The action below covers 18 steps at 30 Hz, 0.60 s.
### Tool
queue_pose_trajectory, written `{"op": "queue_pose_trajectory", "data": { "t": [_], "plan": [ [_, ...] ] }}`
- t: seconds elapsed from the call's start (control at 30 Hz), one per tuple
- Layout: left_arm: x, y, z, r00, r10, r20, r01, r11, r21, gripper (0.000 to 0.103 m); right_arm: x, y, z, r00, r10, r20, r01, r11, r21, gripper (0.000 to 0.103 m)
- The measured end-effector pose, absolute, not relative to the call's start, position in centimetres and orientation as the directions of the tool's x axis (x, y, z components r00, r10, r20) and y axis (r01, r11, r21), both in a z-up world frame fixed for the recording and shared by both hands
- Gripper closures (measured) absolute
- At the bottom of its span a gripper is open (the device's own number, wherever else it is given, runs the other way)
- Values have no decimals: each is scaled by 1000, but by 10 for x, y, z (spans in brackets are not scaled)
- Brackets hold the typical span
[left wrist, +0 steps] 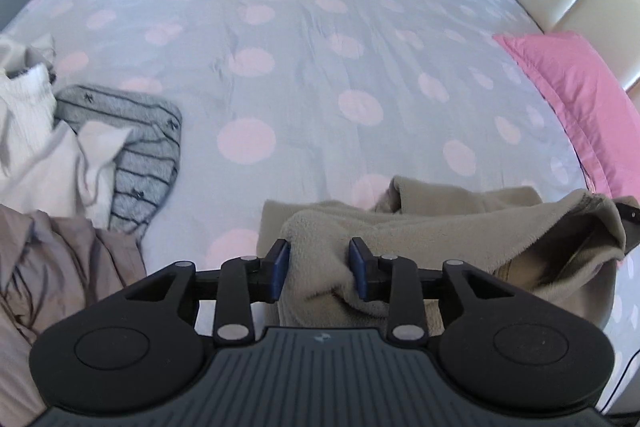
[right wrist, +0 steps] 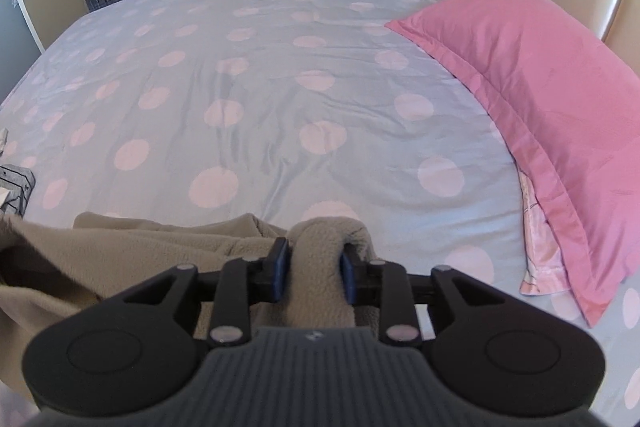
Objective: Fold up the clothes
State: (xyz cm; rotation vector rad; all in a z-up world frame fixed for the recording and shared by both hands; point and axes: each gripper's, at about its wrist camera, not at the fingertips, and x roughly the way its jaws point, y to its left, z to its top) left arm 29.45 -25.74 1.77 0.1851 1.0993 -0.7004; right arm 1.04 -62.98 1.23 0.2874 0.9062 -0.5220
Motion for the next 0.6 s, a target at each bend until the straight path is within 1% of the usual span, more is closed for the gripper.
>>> {"op": "queue_pose_trajectory", "data": {
  "t": [0.03, 0.07, 0.1, 0.17, 0.2, 0.23, 0.27, 0.33, 0.37, 0.47, 0.53, 0.6],
  "plan": [
    [291, -255, 23, 289, -431, -855, 606, 774, -185, 72, 10, -629, 14, 509, -313, -802, 545, 838, 19, 73],
    [287, -253, 30, 312, -440, -842, 610, 772, -177, 66, 9, -627, 17, 516, -318, -796, 547, 837, 21, 73],
    [283, -250, 37, 335, -451, -827, 615, 770, -170, 58, 7, -626, 20, 526, -322, -787, 550, 834, 27, 72],
    [276, -246, 51, 367, -477, -799, 625, 763, -168, 54, 2, -624, 28, 551, -329, -767, 560, 827, 47, 69],
    [273, -244, 57, 377, -488, -787, 631, 758, -167, 54, -2, -622, 35, 565, -348, -748, 566, 823, 45, 57],
    [269, -243, 63, 387, -492, -780, 634, 756, -163, 54, -6, -620, 42, 581, -375, -723, 572, 819, 35, 37],
    [266, -242, 68, 396, -495, -774, 636, 755, -158, 54, -10, -617, 49, 594, -393, -702, 570, 821, 23, 32],
    [258, -240, 76, 406, -512, -756, 651, 743, -153, 53, -18, -609, 63, 619, -419, -664, 558, 830, -4, 31],
    [254, -239, 79, 406, -523, -749, 665, 732, -151, 53, -22, -606, 67, 623, -419, -660, 550, 835, -10, 31],
    [242, -238, 76, 402, -523, -752, 702, 703, -114, 49, -33, -596, 69, 627, -397, -671, 516, 856, -24, 31],
    [235, -239, 68, 403, -501, -766, 718, 692, -75, 48, -40, -588, 63, 623, -381, -683, 485, 874, -45, 31],
    [232, -239, 56, 393, -484, -782, 723, 688, -62, 48, -46, -581, 52, 611, -362, -704, 452, 890, -65, 31]
  ]
}}
